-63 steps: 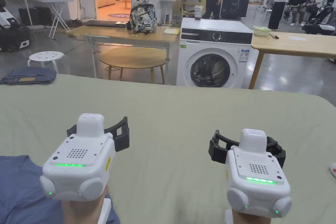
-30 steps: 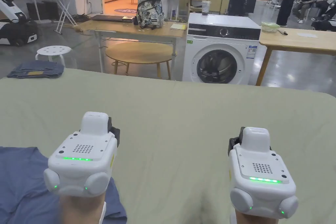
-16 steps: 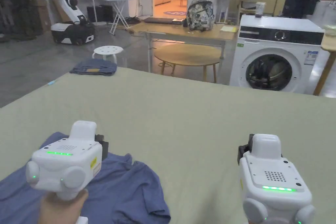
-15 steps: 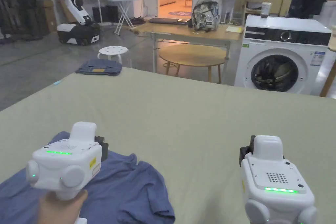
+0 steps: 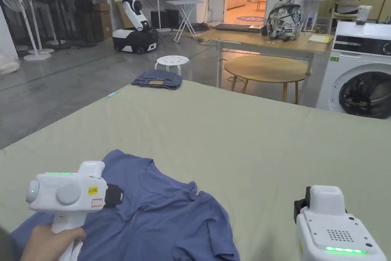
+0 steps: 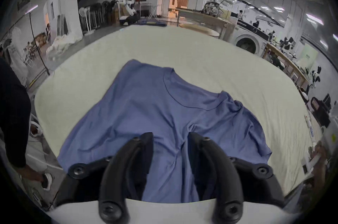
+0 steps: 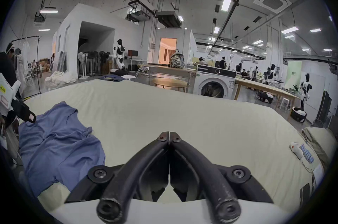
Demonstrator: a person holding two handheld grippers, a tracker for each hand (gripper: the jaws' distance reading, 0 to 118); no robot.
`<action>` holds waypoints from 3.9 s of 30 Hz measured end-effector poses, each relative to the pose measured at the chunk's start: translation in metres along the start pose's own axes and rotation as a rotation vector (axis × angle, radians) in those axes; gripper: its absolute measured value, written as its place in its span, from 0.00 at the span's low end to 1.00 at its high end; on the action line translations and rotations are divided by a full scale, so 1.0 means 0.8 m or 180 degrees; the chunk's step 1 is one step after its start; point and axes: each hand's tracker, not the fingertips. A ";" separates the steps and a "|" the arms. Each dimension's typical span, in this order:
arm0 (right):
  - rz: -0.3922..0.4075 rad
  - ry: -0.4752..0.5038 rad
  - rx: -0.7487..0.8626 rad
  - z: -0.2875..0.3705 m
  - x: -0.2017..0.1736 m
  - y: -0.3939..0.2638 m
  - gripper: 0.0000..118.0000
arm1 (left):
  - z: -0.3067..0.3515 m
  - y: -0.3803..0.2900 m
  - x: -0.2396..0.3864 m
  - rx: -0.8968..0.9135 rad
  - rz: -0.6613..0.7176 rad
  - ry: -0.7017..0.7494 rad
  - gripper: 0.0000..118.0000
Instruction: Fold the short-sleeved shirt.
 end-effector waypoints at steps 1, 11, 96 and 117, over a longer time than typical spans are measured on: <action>0.0013 -0.0002 -0.0017 -0.002 0.000 -0.001 0.00 | -0.007 0.000 0.000 -0.0087 0.0015 -0.0068 0.42; 0.0085 -0.0045 -0.0159 -0.006 0.009 -0.018 0.00 | -0.113 -0.033 0.035 -0.0941 -0.0219 -0.0020 0.47; -0.0525 -0.1292 0.0067 0.142 0.254 -0.041 0.00 | 0.034 -0.037 0.612 0.0232 -0.1545 -0.2380 0.36; -0.0499 -0.0852 0.0112 0.102 0.189 -0.017 0.00 | 0.022 -0.036 0.359 0.0612 -0.0901 -0.1305 0.00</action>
